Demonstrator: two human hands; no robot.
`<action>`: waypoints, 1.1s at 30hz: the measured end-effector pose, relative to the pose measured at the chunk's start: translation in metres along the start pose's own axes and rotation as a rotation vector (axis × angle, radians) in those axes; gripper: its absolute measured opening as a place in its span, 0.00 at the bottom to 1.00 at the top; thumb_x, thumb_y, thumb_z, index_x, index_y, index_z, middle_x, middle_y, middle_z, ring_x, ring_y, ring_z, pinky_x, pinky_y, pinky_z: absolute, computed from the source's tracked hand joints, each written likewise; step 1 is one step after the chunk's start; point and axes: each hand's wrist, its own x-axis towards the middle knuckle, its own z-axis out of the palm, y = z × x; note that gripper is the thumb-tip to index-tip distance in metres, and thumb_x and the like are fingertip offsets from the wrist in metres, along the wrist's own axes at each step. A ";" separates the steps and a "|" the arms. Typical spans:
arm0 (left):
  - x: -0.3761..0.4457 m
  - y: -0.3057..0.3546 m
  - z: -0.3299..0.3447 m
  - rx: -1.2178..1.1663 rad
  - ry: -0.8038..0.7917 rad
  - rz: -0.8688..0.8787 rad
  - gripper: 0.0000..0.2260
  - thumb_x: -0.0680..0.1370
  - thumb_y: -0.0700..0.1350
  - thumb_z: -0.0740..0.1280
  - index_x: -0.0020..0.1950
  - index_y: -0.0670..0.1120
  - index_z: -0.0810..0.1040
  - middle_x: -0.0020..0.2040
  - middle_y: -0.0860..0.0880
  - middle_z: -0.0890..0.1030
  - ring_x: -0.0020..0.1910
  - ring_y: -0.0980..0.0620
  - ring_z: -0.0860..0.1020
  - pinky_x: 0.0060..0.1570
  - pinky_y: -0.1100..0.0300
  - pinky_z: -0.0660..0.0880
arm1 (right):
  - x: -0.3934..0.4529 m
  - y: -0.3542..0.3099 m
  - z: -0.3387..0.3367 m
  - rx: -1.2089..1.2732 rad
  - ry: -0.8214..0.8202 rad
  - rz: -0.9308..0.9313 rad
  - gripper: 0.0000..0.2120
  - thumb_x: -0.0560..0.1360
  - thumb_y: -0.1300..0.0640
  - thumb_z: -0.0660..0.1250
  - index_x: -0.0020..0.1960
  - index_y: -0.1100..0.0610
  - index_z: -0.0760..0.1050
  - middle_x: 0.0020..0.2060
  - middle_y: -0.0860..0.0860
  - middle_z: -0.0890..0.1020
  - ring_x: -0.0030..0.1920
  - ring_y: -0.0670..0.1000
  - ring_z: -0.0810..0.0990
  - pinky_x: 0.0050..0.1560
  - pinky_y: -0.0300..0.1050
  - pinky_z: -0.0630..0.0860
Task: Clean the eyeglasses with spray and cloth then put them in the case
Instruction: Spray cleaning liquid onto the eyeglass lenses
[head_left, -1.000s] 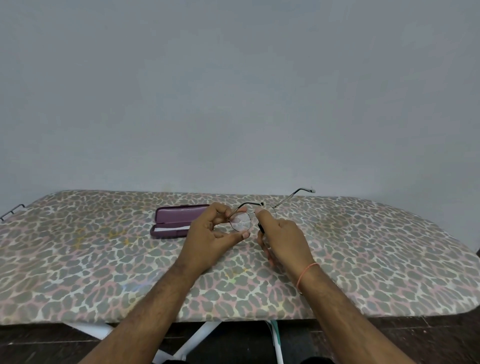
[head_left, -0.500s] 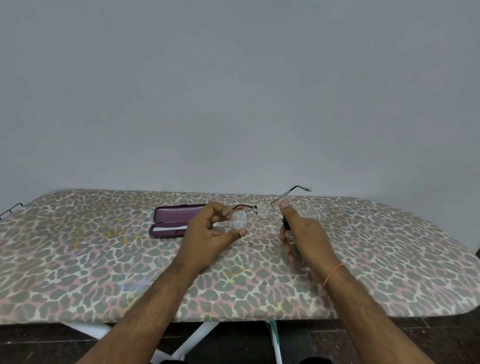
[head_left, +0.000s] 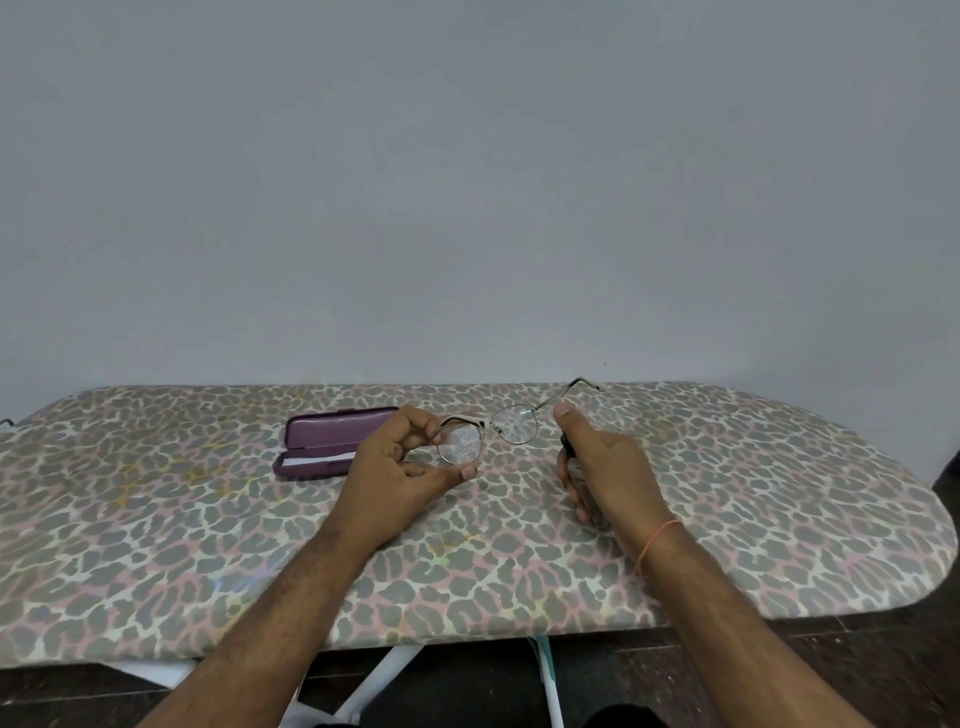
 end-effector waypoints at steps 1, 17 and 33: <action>0.000 0.001 0.000 -0.005 -0.010 0.002 0.18 0.71 0.42 0.84 0.50 0.49 0.75 0.64 0.51 0.88 0.35 0.43 0.74 0.38 0.41 0.74 | 0.000 0.000 0.000 -0.008 -0.007 -0.001 0.41 0.77 0.27 0.65 0.36 0.69 0.78 0.24 0.57 0.76 0.22 0.53 0.71 0.27 0.42 0.70; -0.004 0.011 0.001 0.022 -0.038 0.052 0.20 0.75 0.37 0.81 0.44 0.58 0.74 0.67 0.56 0.87 0.22 0.55 0.64 0.34 0.55 0.69 | -0.001 0.001 -0.005 0.046 -0.095 -0.044 0.45 0.74 0.23 0.64 0.43 0.69 0.75 0.30 0.59 0.77 0.28 0.55 0.74 0.35 0.47 0.75; 0.002 0.000 -0.002 0.124 -0.058 -0.020 0.19 0.73 0.42 0.83 0.45 0.54 0.73 0.64 0.54 0.87 0.44 0.23 0.84 0.48 0.26 0.83 | 0.060 0.023 -0.036 0.015 0.000 -0.093 0.21 0.86 0.53 0.66 0.74 0.46 0.62 0.63 0.49 0.77 0.57 0.49 0.81 0.42 0.39 0.76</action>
